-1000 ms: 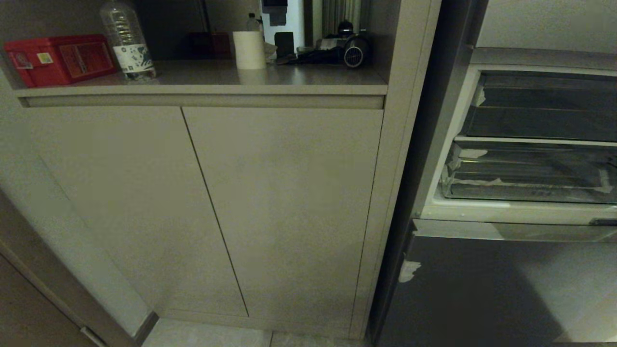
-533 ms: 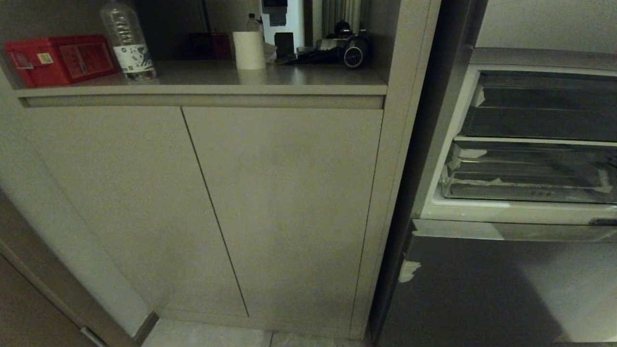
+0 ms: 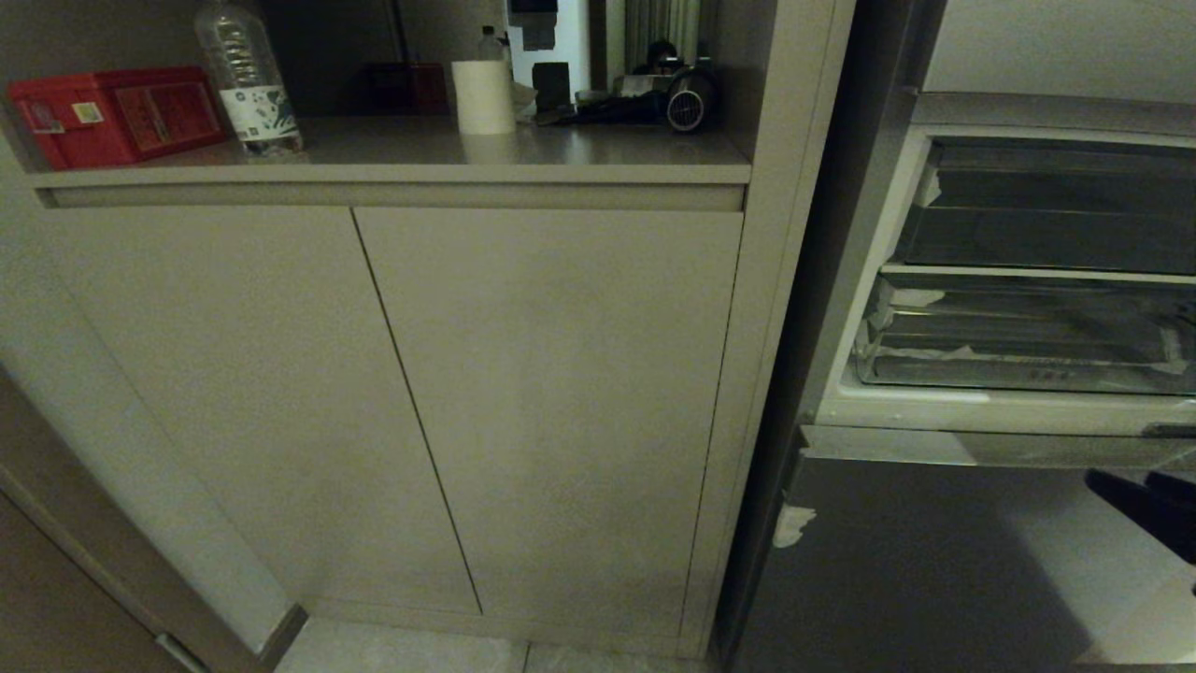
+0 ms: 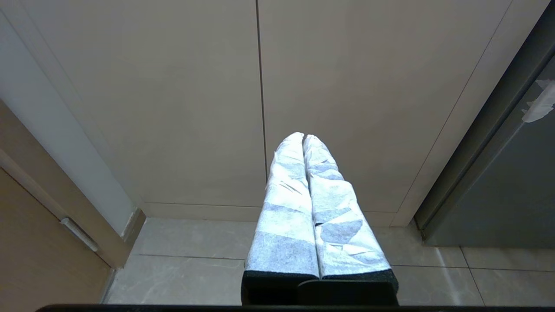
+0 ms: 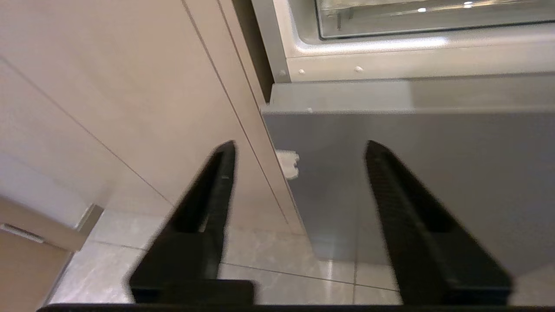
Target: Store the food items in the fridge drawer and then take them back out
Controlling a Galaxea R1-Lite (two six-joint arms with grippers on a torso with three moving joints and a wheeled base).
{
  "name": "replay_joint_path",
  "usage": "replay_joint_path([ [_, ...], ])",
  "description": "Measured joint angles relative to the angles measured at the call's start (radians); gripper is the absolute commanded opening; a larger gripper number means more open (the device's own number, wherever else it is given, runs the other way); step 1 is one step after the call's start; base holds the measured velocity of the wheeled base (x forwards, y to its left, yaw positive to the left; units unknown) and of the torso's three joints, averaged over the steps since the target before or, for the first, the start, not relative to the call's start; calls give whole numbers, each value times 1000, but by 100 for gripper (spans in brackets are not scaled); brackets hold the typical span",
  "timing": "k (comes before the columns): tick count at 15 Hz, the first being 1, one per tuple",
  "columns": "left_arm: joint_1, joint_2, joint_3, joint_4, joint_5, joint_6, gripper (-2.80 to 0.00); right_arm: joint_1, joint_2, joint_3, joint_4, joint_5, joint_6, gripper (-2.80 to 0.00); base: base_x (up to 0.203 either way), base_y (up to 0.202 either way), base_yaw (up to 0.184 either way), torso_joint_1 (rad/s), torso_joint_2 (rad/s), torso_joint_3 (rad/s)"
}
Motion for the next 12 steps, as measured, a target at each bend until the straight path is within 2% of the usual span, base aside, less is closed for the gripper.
replay_joint_path([
  [4, 0, 0, 0, 0, 0, 0, -280, 4, 352, -64, -294, 13, -1, 0, 0, 0, 0, 0, 0, 0],
  [8, 0, 0, 0, 0, 0, 0, -280, 5, 592, -101, -585, 9, -27, 0, 0, 0, 0, 0, 0, 0],
  [10, 0, 0, 0, 0, 0, 0, -280, 5, 692, -122, -697, -9, -28, 0, 0, 0, 0, 0, 0, 0],
  [12, 0, 0, 0, 0, 0, 0, -280, 5, 769, -159, -747, -26, -28, 0, 0, 0, 0, 0, 0, 0],
])
